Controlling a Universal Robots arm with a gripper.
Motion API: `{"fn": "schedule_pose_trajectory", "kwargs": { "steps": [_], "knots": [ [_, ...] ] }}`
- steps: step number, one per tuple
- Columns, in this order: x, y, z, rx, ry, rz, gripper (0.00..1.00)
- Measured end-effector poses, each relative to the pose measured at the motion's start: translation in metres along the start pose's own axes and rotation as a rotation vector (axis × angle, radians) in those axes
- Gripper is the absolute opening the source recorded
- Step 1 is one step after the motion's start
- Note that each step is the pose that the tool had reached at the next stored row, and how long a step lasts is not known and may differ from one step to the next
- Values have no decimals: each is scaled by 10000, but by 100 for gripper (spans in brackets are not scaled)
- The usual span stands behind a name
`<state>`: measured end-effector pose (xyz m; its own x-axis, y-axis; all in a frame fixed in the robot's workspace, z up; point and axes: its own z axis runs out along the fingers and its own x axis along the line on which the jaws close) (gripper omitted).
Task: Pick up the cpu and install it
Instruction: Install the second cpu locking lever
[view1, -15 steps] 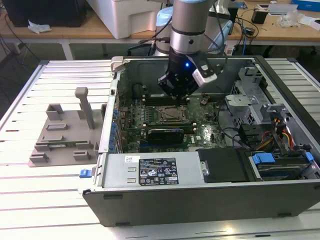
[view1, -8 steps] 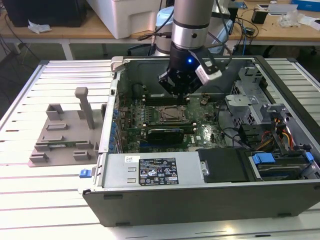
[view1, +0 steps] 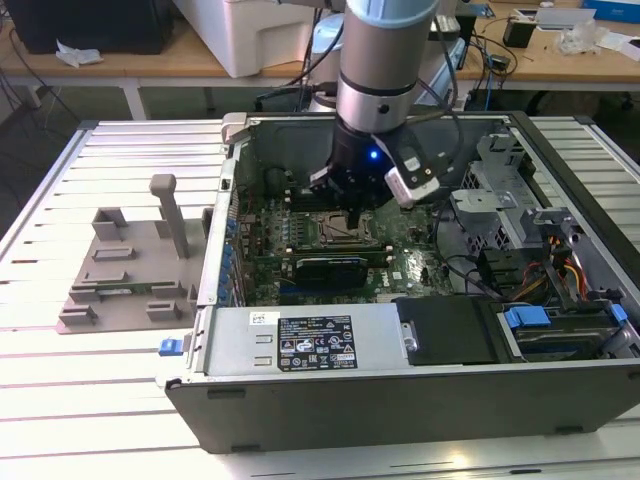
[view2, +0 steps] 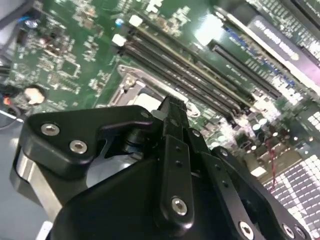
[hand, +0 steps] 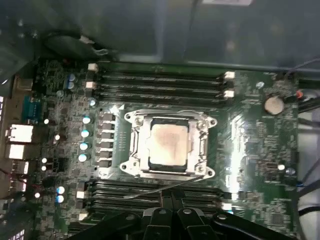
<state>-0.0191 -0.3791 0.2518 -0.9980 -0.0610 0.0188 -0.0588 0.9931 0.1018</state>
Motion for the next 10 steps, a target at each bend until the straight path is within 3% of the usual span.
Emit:
{"fn": "schedule_pose_trajectory", "kwargs": {
  "steps": [3, 6, 10],
  "knots": [
    [83, -14, 63, -11, 0, 0, 11],
    [251, -24, 257, -10, 3, -38, 11],
    [301, -31, 359, -8, 22, -225, 11]
  ]
}}
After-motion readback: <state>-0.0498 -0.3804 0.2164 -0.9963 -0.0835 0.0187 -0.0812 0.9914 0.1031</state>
